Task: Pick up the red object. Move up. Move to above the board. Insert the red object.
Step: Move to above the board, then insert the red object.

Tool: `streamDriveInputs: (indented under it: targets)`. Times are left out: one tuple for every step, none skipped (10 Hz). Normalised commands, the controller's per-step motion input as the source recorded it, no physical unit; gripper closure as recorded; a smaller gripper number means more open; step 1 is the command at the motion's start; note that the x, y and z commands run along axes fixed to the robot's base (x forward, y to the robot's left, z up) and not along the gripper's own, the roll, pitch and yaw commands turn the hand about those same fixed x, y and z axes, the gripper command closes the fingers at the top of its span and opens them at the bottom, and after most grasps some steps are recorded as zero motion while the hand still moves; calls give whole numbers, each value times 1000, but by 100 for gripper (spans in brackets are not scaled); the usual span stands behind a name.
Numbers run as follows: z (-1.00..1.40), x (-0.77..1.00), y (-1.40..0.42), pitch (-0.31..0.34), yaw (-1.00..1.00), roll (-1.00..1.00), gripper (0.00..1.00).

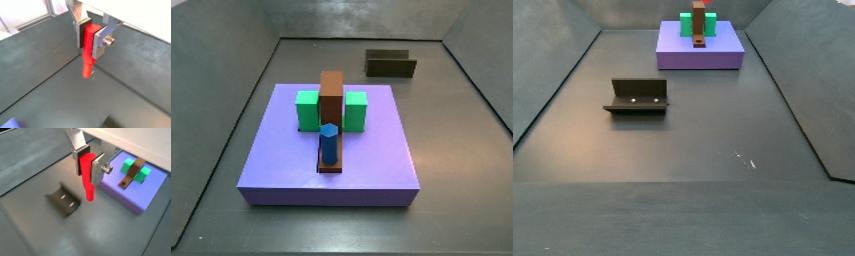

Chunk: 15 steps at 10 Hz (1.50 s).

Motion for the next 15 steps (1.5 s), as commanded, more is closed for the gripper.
streamDriveInputs:
  targets:
    - [135, -66, -1400, 9, -1, 1, 100]
    - [144, -69, -1400, 13, 0, -18, 100]
    - [147, -69, -1400, 14, 1, -6, 100]
    - [149, -68, -1400, 17, 6, -3, 100]
    - [157, -62, -1400, 26, 5, -6, 100]
    - [168, -51, -1400, 45, 8, 2, 100]
    - [175, -37, -1400, 70, 6, -3, 100]
    - [181, 1, -1400, 97, 9, 5, 100]
    - [94, 38, -703, 125, 7, 4, 100]
    - [45, 70, -239, 147, 4, 8, 100]
    - [0, 11, -14, 0, 0, 0, 100]
    - [-243, 26, -83, 0, 0, 44, 100]
    - [-474, 57, 0, -50, -29, 120, 100]
    - [-454, 6, 291, -54, -103, 116, 100]
    - [-474, 0, 494, -40, -131, 144, 100]
